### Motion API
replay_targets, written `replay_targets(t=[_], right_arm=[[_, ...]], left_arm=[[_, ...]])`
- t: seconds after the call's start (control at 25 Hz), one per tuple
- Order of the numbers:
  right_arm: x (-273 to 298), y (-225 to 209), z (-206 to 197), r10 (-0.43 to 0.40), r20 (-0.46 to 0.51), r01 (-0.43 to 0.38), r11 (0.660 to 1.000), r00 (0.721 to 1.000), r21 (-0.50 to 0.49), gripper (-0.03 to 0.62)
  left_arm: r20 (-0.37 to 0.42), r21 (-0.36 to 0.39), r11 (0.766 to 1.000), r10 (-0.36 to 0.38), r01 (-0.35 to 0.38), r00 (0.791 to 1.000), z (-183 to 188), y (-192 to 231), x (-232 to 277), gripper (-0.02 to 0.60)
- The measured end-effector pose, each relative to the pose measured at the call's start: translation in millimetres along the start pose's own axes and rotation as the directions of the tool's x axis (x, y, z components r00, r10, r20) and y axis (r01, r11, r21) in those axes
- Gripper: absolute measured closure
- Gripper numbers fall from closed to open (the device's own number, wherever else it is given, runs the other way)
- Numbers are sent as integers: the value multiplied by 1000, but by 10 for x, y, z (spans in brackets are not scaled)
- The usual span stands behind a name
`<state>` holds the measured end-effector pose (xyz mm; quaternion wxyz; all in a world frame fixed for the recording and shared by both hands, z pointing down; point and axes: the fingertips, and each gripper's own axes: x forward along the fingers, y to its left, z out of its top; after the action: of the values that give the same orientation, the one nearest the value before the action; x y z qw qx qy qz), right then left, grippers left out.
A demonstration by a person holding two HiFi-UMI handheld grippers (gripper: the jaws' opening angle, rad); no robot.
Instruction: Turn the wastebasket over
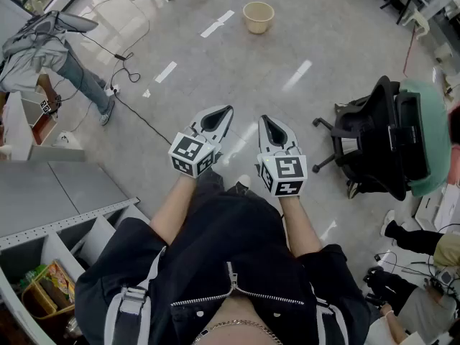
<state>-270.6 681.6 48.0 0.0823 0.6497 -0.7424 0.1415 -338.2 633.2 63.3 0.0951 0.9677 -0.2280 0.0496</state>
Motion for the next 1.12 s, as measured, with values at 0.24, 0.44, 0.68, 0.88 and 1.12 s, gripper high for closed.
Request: replay_targets(t=[0.24,0.44,0.68,0.88,1.12], right_arm=[[-55,31,33,15,27,-15,1000,1000,10,585],[-93,61,47,26,41,-28,999,999,33,582],[-110,57,-54,38,16,-38,999,999,34,582],[-204,-21,-152,23,-6,-23,999,1000,37,582],[-293,-159,-180,13,-9,-12,998,1000,56,582]], left_arm=[[-1,-3,1000,3,-3,1000,7,-33,-27,578],[-5,-4,1000,2,-2,1000,9,-59,-53,578],[-10,-9,1000,0,0,1000,-44,-102,-26,578],[-15,-14,1000,0,0,1000,-83,-212,0,578],[-31,-14,1000,-2,2,1000,-112,-307,64,578]])
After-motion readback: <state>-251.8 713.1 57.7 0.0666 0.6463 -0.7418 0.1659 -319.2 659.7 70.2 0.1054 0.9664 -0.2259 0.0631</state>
